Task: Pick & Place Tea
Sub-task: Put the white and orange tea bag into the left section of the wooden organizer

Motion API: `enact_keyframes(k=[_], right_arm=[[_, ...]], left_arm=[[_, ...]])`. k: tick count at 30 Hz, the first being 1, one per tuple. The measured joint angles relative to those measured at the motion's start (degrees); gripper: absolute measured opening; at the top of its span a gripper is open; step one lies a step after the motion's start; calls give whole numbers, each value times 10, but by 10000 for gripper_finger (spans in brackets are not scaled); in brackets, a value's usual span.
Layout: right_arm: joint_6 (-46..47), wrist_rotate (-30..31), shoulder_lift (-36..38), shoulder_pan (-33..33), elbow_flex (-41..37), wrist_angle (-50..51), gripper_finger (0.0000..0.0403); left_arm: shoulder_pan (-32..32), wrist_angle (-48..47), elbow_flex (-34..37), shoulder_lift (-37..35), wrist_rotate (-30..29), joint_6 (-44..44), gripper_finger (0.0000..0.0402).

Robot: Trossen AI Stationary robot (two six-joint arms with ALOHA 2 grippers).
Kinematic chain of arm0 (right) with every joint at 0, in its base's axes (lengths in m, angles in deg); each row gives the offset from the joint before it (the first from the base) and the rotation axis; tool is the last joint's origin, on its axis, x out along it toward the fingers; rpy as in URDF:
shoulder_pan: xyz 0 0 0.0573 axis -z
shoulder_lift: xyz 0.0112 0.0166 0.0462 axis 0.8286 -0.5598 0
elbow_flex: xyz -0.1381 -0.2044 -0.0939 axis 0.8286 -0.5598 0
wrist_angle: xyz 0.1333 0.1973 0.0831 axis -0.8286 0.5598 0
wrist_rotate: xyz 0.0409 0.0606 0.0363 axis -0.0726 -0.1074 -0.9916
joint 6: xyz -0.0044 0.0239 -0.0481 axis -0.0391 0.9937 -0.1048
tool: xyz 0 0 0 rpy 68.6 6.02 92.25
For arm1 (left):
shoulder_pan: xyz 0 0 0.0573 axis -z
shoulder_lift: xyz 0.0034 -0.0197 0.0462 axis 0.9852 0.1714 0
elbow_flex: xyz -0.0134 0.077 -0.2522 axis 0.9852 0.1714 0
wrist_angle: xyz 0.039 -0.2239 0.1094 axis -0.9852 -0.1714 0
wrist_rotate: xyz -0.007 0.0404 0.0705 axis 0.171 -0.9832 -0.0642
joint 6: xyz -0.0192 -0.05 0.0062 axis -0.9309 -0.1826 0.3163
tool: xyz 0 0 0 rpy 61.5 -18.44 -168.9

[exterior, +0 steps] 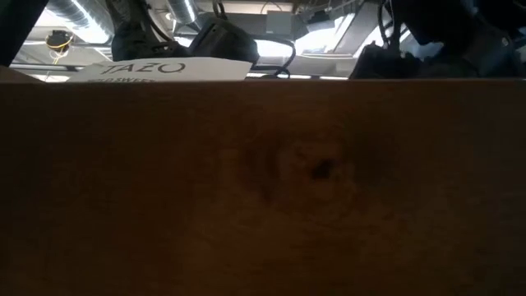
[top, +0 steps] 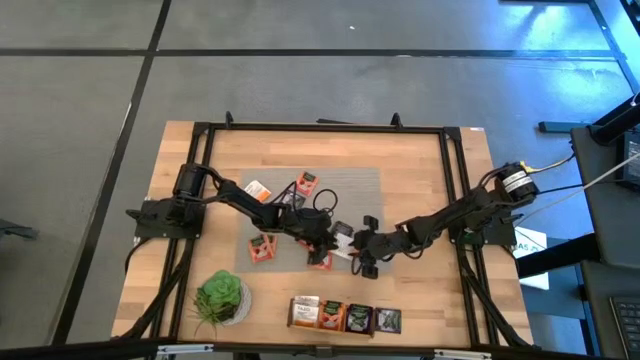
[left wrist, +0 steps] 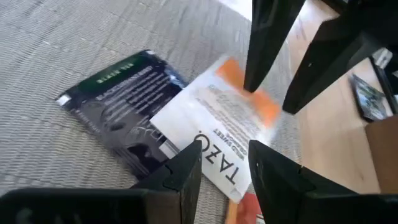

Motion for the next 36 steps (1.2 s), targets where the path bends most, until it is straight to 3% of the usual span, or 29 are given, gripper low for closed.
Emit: enact_keyframes(k=[17, 36], right_arm=[[47, 7, -14, -17, 2, 70, 136], [59, 17, -49, -23, 3, 57, 79]], left_arm=[[-10, -2, 0, 0, 12, -19, 127], [-19, -30, -2, -3, 11, -100, 127]])
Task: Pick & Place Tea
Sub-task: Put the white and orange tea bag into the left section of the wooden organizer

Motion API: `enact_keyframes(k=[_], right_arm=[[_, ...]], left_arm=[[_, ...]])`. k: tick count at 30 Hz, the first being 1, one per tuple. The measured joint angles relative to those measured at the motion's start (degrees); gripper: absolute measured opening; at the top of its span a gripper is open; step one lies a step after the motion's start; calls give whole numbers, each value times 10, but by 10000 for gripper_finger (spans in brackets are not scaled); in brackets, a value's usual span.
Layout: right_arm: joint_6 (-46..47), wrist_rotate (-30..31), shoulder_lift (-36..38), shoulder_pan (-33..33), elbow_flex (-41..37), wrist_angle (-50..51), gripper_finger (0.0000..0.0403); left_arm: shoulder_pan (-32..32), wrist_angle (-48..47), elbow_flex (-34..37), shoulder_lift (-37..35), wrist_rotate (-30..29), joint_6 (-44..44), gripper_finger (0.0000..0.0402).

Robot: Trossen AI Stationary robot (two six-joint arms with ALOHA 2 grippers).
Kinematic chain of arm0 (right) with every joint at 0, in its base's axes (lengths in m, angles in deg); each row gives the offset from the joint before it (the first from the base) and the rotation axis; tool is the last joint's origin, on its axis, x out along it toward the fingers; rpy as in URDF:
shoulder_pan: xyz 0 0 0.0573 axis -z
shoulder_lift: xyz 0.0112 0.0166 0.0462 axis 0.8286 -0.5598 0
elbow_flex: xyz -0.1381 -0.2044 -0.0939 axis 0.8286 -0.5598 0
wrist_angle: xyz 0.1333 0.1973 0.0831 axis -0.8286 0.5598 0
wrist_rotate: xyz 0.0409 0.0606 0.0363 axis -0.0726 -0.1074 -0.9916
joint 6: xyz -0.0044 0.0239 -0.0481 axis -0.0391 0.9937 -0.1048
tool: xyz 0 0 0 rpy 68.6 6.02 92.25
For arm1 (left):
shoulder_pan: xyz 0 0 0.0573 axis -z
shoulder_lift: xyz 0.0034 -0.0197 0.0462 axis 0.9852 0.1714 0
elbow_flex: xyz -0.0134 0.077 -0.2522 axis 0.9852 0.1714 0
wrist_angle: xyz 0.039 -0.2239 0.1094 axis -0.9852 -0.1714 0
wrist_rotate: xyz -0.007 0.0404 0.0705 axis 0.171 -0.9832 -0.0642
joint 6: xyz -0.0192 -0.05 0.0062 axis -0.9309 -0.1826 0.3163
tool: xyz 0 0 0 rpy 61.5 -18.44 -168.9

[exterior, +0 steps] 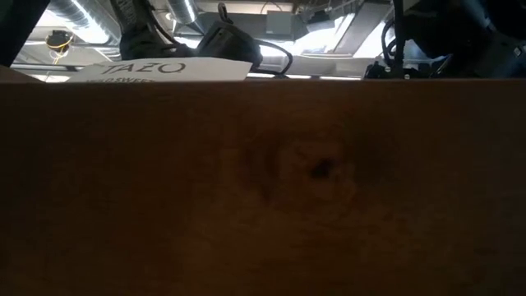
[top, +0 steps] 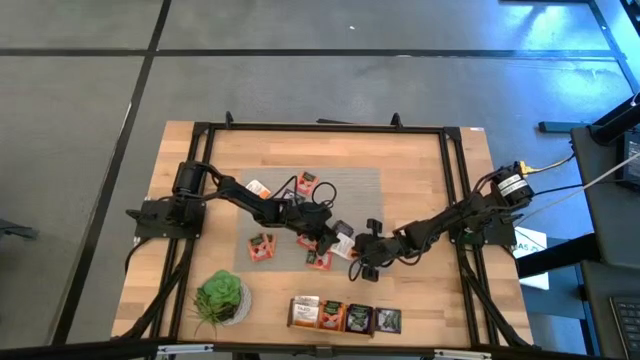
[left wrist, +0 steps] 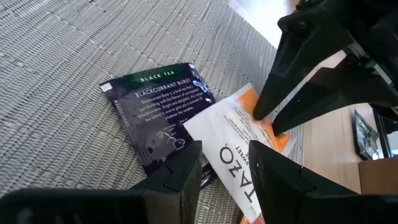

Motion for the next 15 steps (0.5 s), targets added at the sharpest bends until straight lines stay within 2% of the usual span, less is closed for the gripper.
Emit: enact_keyframes(k=[7, 15], right_arm=[[1, 2, 1, -11, -1, 0, 78], [14, 7, 1, -13, -1, 0, 79]], left_arm=[[-4, -26, -1, 0, -5, -3, 127], [-6, -31, 0, 1, 22, -12, 127]])
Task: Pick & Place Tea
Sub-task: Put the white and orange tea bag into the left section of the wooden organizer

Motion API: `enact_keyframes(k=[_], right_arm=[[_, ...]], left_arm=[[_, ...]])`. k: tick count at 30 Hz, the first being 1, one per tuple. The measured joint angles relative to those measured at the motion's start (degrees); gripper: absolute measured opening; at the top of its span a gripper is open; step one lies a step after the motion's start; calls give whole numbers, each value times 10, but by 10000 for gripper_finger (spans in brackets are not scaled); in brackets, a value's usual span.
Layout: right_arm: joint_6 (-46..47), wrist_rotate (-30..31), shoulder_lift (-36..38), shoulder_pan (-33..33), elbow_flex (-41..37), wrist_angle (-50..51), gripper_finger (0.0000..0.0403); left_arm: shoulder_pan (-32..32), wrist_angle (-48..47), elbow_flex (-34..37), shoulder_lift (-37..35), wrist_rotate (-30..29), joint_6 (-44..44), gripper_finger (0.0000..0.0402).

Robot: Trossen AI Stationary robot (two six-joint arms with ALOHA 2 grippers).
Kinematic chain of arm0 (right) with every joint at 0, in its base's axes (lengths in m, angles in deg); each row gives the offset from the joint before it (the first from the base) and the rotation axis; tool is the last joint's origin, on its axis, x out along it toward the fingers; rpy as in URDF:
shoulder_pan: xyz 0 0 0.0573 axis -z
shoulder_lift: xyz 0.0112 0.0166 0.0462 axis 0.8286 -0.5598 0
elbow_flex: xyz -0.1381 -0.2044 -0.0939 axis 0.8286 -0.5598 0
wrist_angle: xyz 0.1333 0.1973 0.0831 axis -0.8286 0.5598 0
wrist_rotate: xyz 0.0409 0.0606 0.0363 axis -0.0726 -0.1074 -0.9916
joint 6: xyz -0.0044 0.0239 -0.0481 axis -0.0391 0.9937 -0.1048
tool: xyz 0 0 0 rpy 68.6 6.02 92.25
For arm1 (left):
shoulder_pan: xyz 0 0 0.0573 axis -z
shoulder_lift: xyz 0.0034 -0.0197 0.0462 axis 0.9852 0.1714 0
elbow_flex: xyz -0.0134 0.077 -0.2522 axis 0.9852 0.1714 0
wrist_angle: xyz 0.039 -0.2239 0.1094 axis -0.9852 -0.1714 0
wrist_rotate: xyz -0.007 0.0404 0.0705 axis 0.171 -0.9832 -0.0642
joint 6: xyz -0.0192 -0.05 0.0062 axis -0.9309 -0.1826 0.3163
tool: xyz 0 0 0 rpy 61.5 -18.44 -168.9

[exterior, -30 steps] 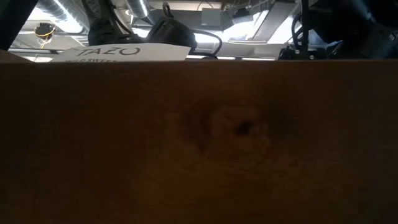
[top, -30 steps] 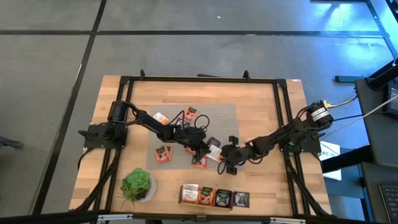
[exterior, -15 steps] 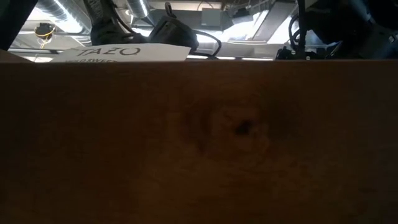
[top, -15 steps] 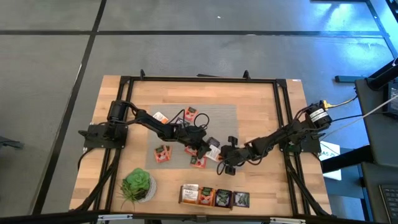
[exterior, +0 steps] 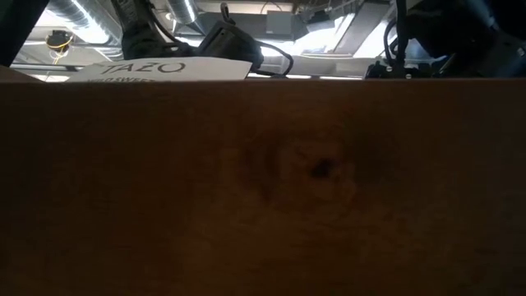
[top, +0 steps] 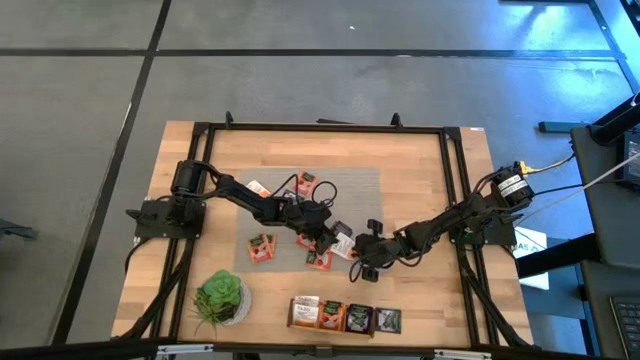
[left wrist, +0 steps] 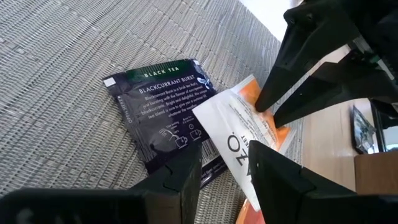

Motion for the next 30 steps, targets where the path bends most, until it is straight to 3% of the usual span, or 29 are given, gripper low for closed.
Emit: enact_keyframes(k=[15, 30], right_arm=[[1, 8, 0, -1, 0, 0, 80], [1, 19, -1, -2, -1, -3, 80]], left_arm=[[3, 3, 1, 0, 14, -28, 127], [8, -4, 1, -2, 66, -72, 127]])
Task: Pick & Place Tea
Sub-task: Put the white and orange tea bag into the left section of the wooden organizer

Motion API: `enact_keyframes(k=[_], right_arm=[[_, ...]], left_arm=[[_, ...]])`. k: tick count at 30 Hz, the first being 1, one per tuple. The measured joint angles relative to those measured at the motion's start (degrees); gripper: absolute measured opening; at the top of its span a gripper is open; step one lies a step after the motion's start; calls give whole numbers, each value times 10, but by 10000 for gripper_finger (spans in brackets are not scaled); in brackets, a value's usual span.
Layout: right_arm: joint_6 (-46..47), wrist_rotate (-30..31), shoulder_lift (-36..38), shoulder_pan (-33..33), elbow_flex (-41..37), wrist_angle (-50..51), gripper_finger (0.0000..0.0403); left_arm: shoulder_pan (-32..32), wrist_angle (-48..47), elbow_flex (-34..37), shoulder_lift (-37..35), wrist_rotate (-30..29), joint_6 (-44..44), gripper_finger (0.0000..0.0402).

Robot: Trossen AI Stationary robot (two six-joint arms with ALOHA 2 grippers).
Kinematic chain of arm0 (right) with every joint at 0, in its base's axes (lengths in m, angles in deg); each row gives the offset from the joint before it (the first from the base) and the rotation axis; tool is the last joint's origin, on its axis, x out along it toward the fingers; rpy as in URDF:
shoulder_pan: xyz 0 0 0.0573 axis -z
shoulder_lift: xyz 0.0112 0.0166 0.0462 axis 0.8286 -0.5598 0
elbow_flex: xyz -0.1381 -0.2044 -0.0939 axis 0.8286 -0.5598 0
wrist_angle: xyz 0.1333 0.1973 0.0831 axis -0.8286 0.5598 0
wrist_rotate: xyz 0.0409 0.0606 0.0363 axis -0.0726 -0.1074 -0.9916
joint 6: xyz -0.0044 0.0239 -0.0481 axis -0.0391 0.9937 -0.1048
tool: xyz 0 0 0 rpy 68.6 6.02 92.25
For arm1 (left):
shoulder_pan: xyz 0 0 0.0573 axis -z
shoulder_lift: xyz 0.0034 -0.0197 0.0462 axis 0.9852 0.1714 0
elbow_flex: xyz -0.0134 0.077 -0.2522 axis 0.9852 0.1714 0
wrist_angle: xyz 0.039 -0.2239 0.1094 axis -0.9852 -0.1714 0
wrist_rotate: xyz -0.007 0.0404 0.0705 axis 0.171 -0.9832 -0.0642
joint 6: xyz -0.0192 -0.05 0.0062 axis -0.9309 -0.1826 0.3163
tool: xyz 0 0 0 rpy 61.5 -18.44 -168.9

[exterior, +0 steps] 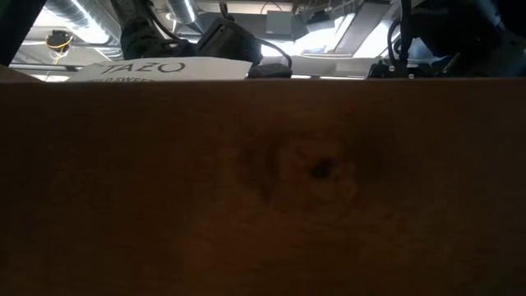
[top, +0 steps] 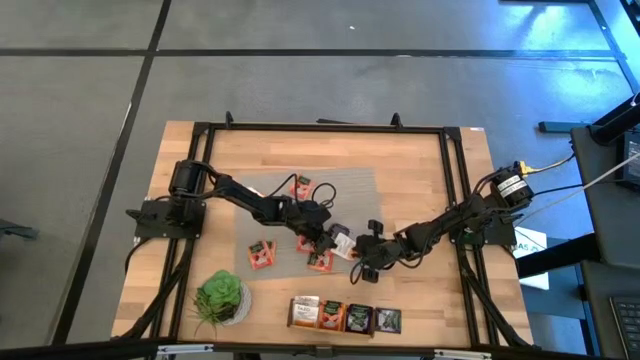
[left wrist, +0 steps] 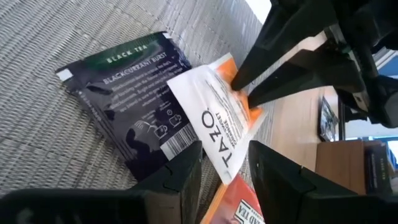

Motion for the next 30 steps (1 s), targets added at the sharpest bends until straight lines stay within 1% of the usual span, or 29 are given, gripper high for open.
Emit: enact_keyframes(k=[7, 10, 14, 17, 20, 30], right_arm=[[0, 9, 0, 0, -1, -6, 80], [9, 27, -2, -1, -1, -7, 80], [10, 28, -2, -1, -2, -13, 80], [2, 31, -2, -5, -3, -16, 80], [18, 43, -3, -7, -3, -16, 79], [-17, 42, -3, -6, -3, -51, 65]], left_arm=[[0, 33, 2, 1, 2, -13, 127], [0, 36, 2, 2, 3, -13, 127], [0, 59, 3, 2, 3, -13, 127], [0, 91, 2, 4, 23, -12, 127], [0, 113, 3, 5, 47, -16, 127], [-3, 111, 2, 5, 43, -26, 127]])
